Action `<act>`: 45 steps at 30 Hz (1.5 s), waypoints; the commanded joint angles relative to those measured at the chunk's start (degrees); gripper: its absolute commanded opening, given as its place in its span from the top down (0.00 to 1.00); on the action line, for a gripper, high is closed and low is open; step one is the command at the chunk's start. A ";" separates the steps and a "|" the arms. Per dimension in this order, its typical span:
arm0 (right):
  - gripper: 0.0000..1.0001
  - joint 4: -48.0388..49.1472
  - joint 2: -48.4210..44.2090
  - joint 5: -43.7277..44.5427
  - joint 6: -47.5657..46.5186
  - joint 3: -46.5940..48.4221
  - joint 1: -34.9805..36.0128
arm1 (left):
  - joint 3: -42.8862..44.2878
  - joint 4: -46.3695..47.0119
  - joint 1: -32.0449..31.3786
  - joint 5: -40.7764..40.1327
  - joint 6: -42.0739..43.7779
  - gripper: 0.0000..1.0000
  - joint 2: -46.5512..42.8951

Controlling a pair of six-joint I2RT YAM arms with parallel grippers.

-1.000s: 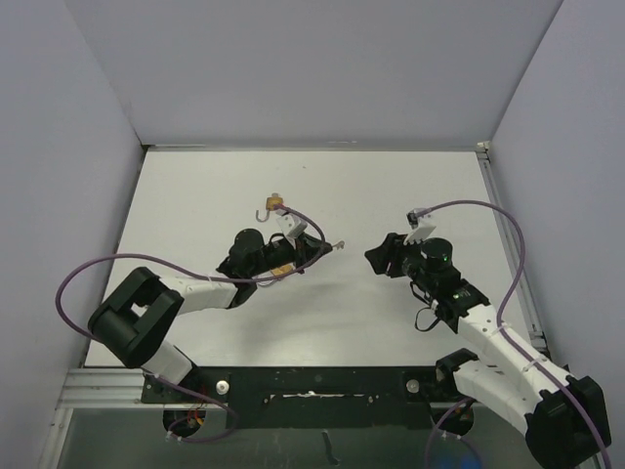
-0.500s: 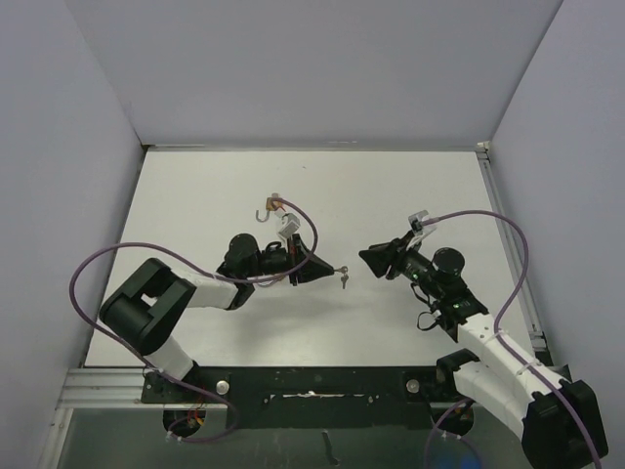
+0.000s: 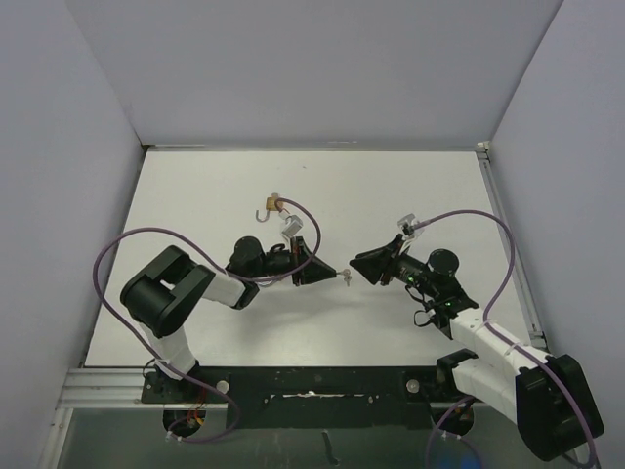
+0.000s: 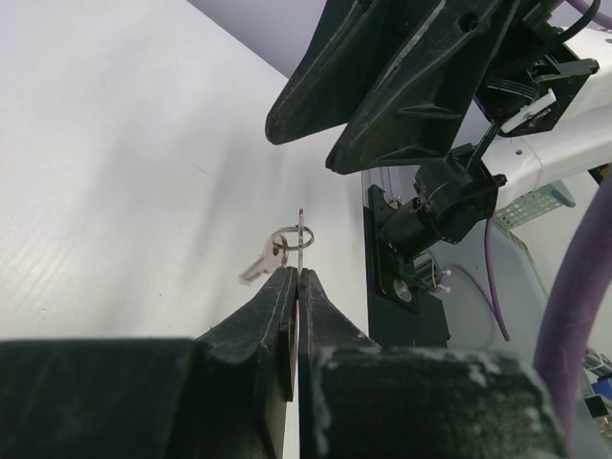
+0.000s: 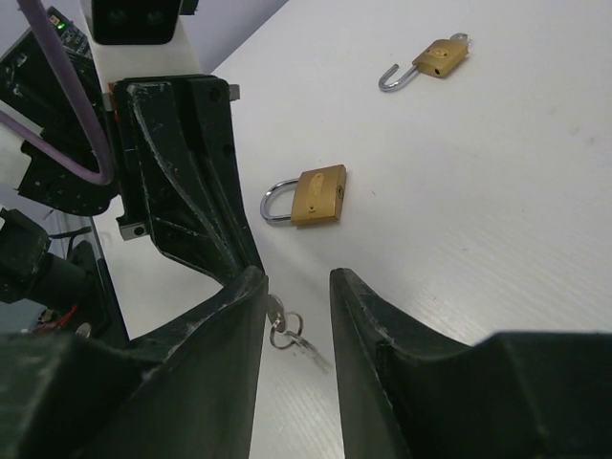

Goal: Unlock with the key

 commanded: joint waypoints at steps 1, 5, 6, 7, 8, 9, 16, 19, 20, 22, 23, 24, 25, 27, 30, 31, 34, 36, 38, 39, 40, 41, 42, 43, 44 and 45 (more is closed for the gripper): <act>0.67 6.95 1.42 -2.62 0.54 0.15 0.24 | 3.24 7.34 0.26 0.98 -1.98 1.00 1.87; 0.69 9.10 2.96 -3.15 1.29 -0.40 0.45 | 4.13 9.45 0.27 1.01 -3.60 1.00 3.33; 0.70 9.75 3.35 -3.15 1.50 -0.57 0.47 | 4.18 10.04 0.26 0.99 -3.91 1.00 3.57; 0.70 10.28 3.78 -3.15 1.72 -0.74 0.53 | 4.20 10.64 0.28 0.80 -4.29 1.00 3.76; 0.70 10.81 4.16 -3.22 1.98 -0.89 0.51 | 4.16 11.19 0.28 0.57 -4.63 1.00 3.91; 0.70 11.69 4.52 -3.38 2.39 -1.10 0.61 | 4.19 11.60 0.18 0.55 -4.91 1.00 4.02; 0.73 15.95 6.51 -4.34 4.26 -1.78 0.59 | 3.71 13.03 -0.05 -0.93 -6.00 1.00 4.02; 0.74 17.96 7.17 -4.73 5.19 -2.03 0.59 | 3.74 13.00 -0.26 -1.73 -6.36 1.00 3.89; 0.74 18.70 7.35 -4.81 5.61 -2.15 0.60 | 3.69 12.99 -0.34 -2.12 -6.59 1.00 3.81; 0.75 19.82 7.77 -5.06 6.11 -2.26 0.60 | 3.44 13.21 -0.46 -2.87 -6.97 1.00 3.59; 0.75 20.32 7.96 -5.13 6.37 -2.39 0.58 | 3.34 13.17 -0.55 -3.40 -7.17 1.00 3.47; 0.76 20.96 8.21 -5.21 6.63 -2.48 0.62 | 3.20 13.27 -0.62 -3.86 -7.32 1.00 3.37; 0.77 21.93 8.38 -5.26 6.98 -2.61 0.58 | 3.13 13.53 -0.89 -4.40 -7.55 1.00 3.26; 0.78 23.29 8.77 -5.34 7.68 -2.95 0.59 | 2.92 14.27 -1.13 -5.03 -8.26 1.00 3.42; 0.81 24.74 9.31 -5.61 8.48 -3.06 0.61 | 2.68 16.79 -1.53 -5.63 -9.90 1.00 4.19; 0.82 25.24 9.40 -5.66 8.72 -3.20 0.58 | 2.56 17.98 -1.75 -5.75 -10.61 1.00 4.56; 0.83 27.07 9.62 -5.70 9.62 -3.61 0.56 | 2.01 21.67 -2.02 -6.48 -12.93 1.00 5.70; 0.84 28.08 9.79 -5.66 10.16 -3.80 0.60 | 1.54 23.72 -2.15 -6.93 -14.19 1.00 6.34; 0.85 28.58 9.96 -5.62 10.45 -3.77 0.60 | 1.17 24.58 -2.24 -7.53 -14.49 1.00 6.66; 0.86 28.77 10.09 -5.68 10.49 -3.77 0.58 | 1.08 24.71 -2.35 -7.75 -14.50 1.00 6.69; 0.87 29.09 10.23 -5.70 10.69 -3.77 0.59 | 0.90 24.79 -2.38 -8.06 -14.54 1.00 6.70; 0.87 29.43 10.42 -5.70 10.80 -3.74 0.59 | 0.80 24.81 -2.47 -8.29 -14.50 1.00 6.70; 0.88 29.80 10.63 -5.70 10.96 -3.76 0.54 | 0.70 24.94 -2.52 -8.59 -14.50 1.00 6.70; 0.89 30.10 10.83 -5.78 11.13 -3.74 0.56 | 0.64 25.03 -2.56 -9.01 -14.50 1.00 6.64; 0.90 30.56 10.96 -5.79 11.30 -3.76 0.62 | 0.42 25.18 -2.59 -9.52 -14.50 1.00 6.66; 0.90 30.99 11.21 -5.83 11.62 -3.76 0.55 | 0.28 25.48 -2.65 -9.98 -14.56 1.00 6.66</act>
